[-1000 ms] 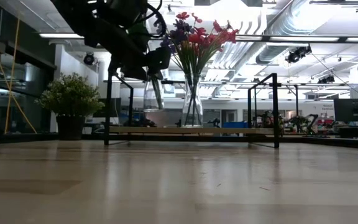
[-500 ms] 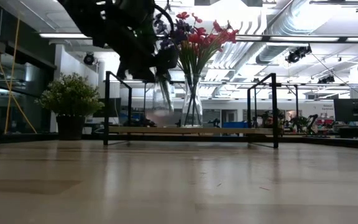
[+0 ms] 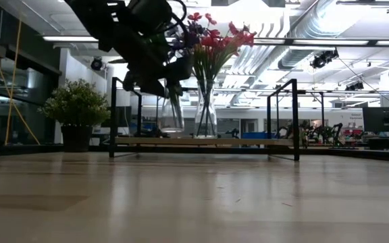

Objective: Pick and place flowers into a vace then onto a shelf
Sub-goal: Put the transparent vase with the flowers on the shelf

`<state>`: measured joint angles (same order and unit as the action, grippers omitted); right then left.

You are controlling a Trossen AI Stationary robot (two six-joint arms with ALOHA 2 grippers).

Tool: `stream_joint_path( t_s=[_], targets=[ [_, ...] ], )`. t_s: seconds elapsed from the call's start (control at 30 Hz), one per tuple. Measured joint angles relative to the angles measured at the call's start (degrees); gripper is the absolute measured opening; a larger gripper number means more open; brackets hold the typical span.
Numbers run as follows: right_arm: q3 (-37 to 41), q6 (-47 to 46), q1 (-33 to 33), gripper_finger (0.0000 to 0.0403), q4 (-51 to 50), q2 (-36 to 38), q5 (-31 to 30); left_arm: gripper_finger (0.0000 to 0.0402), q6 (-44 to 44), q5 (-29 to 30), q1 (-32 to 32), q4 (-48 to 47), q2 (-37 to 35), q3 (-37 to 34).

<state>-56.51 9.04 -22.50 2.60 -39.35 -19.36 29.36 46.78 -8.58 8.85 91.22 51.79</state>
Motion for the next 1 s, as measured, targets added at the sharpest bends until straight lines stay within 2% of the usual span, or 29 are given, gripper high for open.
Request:
stream_joint_path(
  t_s=[0.3,0.53,0.77,1.0],
  targets=[
    [0.0,0.0,0.0,0.0337,-0.3,0.0,0.0,0.0207,-0.4,0.0,0.0,2.1,3.7,0.5],
    [0.0,0.0,0.0,0.0337,-1.0,0.0,0.0,0.0207,-1.6,-0.9,0.0,0.4,7.5,5.3],
    [0.0,0.0,0.0,0.0338,-1.3,0.0,0.0,0.0238,-1.7,-1.0,0.0,-0.8,8.0,6.1],
    [0.0,0.0,0.0,0.0339,-1.5,0.0,0.0,0.0221,-0.6,-2.2,0.4,-2.3,7.9,6.1]
  ],
)
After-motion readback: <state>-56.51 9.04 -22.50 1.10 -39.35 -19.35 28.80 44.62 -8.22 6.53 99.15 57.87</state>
